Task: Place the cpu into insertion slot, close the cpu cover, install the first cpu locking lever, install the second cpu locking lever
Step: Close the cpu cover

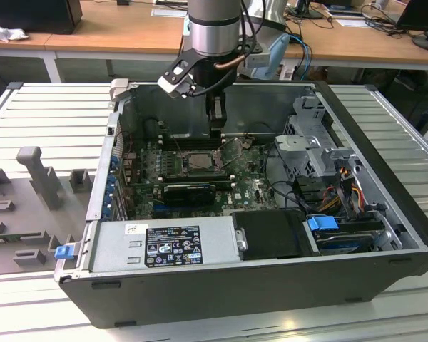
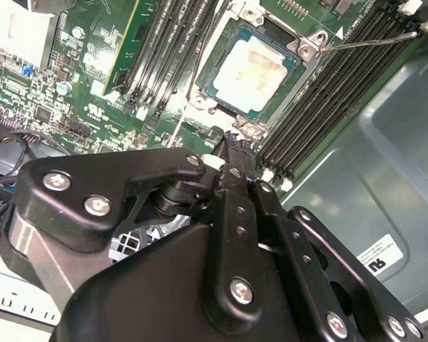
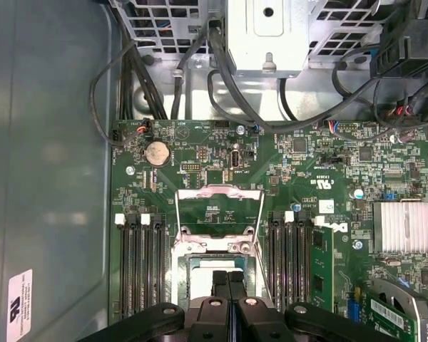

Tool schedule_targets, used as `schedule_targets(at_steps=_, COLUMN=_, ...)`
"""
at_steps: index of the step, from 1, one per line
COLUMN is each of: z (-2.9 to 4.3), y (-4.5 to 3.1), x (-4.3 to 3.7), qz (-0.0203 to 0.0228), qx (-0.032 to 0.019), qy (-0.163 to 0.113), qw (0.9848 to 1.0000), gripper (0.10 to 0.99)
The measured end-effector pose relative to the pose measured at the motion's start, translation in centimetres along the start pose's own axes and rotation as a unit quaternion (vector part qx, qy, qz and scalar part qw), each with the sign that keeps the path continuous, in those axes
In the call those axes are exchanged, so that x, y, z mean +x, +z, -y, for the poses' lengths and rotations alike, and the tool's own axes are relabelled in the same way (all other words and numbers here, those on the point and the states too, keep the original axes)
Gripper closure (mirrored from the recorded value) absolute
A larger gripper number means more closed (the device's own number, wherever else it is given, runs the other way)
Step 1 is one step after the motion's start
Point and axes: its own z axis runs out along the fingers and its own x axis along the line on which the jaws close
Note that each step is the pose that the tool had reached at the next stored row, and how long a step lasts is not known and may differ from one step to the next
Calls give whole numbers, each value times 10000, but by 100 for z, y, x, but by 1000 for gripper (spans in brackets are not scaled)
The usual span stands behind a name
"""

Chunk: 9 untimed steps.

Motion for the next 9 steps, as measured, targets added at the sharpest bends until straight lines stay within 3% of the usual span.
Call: schedule_targets(at_steps=9, z=-76, y=5, x=-2, qz=-37, qx=52, qy=3, qw=10000, gripper=980)
